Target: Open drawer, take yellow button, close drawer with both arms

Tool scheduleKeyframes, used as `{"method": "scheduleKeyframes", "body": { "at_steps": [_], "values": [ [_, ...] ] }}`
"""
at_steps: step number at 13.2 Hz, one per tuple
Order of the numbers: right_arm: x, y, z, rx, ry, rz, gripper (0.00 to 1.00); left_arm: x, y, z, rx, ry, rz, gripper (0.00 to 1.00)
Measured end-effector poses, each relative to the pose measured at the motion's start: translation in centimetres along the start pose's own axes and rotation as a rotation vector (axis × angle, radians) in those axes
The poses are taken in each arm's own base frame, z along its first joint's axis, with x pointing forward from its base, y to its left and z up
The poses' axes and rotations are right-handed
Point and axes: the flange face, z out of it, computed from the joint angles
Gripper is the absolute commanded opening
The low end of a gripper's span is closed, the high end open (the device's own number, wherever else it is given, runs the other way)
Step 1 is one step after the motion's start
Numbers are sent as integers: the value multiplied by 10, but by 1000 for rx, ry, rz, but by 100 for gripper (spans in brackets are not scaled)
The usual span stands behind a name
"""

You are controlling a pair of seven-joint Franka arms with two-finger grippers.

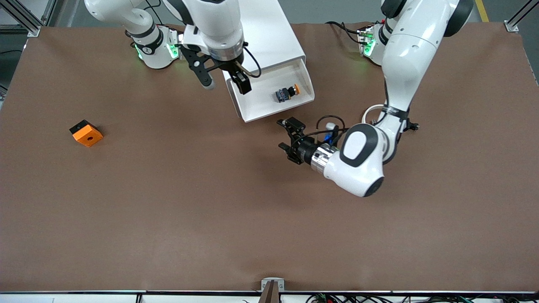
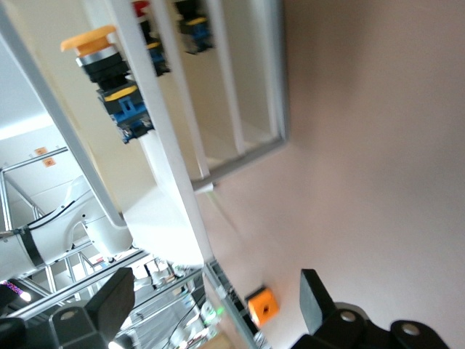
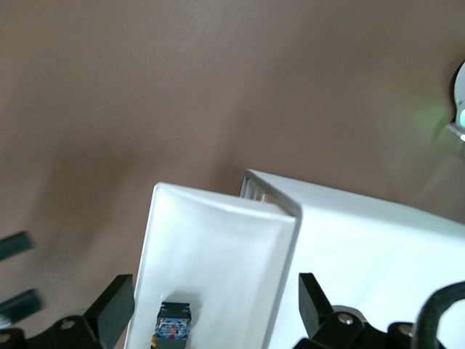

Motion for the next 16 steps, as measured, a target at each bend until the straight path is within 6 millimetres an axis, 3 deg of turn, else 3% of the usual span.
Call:
{"method": "scheduleKeyframes", "body": {
  "at_steps": [3, 5, 9, 12, 16],
  "values": [
    [-27, -16, 32, 9, 5, 68, 100, 16, 7, -67, -69, -55, 180, 100],
    [-44, -26, 56, 8, 10, 113, 100, 24, 6, -88, -126, 1, 254, 100],
    [-76, -37, 94, 10, 18, 152, 100, 21, -14, -97, -231, 226, 454, 100],
    [-96, -42, 109, 16, 20, 150, 100, 20, -37, -111, -339, 477, 549, 100],
    [-105, -48, 121, 33, 15, 143, 100, 7, -83, -128, -432, 794, 729, 100]
  ]
}}
